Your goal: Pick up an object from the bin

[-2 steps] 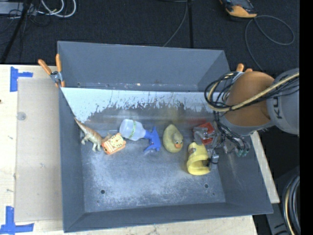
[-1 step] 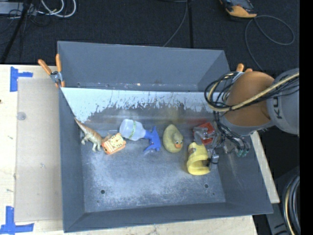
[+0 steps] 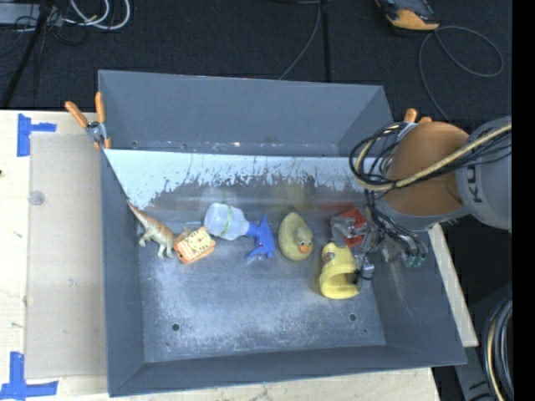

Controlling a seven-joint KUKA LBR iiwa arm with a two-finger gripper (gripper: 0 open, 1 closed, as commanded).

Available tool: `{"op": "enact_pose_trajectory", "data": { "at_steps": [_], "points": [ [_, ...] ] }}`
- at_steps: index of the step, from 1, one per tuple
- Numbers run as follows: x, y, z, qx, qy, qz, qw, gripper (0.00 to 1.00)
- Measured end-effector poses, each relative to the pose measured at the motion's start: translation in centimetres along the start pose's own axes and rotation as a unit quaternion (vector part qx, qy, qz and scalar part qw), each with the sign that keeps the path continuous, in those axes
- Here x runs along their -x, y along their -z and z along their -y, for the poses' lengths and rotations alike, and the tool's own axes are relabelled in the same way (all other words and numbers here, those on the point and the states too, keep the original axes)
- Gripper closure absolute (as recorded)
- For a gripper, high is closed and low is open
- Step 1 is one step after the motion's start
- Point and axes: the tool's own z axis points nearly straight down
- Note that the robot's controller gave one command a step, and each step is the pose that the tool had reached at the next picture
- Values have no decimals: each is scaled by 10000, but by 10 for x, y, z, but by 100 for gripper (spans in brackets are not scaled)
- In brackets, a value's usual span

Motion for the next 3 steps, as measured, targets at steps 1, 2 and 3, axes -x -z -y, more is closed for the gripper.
{"op": "enact_pose_trajectory", "data": {
  "at_steps": [1, 2, 3],
  "points": [
    [0, 0, 0, 0, 1, 0, 10000, 100],
    [0, 0, 0, 0, 2, 0, 10000, 100],
    [0, 0, 0, 0, 2, 0, 10000, 100]
  ]
}}
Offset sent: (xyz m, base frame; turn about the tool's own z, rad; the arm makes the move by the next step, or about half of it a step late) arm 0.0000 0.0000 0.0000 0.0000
